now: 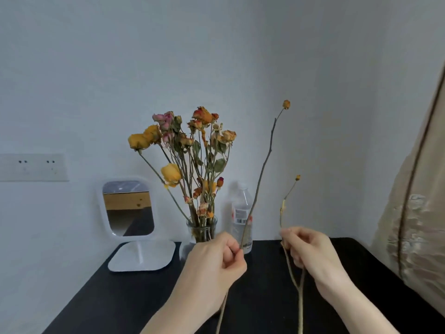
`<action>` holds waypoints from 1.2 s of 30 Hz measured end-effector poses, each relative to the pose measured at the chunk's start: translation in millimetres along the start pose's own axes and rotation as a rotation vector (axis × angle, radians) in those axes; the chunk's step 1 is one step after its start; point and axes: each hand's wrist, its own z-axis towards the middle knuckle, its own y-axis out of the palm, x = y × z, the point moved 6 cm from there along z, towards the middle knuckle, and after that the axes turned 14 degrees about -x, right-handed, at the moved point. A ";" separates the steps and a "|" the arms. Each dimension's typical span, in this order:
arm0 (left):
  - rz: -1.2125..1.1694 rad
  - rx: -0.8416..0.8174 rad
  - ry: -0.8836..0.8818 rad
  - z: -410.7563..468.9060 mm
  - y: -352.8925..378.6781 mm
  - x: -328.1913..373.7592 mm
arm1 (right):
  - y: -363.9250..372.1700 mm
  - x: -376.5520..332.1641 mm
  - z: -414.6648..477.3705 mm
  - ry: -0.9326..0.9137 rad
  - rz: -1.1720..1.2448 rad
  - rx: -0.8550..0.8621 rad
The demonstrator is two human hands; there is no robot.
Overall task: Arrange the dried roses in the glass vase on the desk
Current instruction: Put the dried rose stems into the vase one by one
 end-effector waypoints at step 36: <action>-0.026 0.096 0.055 -44.2 -19.8 -46.7 | 89.1 -110.6 39.3 -0.666 -0.186 0.008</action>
